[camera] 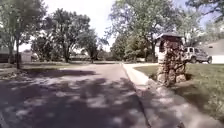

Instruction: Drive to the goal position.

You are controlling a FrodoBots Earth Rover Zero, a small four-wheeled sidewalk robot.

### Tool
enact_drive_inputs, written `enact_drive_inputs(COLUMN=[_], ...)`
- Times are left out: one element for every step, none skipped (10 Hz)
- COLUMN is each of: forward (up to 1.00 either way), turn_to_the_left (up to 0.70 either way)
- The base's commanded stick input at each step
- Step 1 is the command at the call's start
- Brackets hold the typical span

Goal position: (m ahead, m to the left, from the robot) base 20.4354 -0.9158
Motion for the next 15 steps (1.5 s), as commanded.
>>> enact_drive_inputs(forward=[0.70,0.70,0.70,0.70,0.70,0.70,0.70,0.70,0.70,0.70,0.70,0.70,0.70,0.70,0.70], turn_to_the_left=[0.00,0.00,0.00,0.00,0.00,0.00,0.00,0.00,0.00,0.00,-0.04,-0.16,-0.24,-0.14,-0.08])
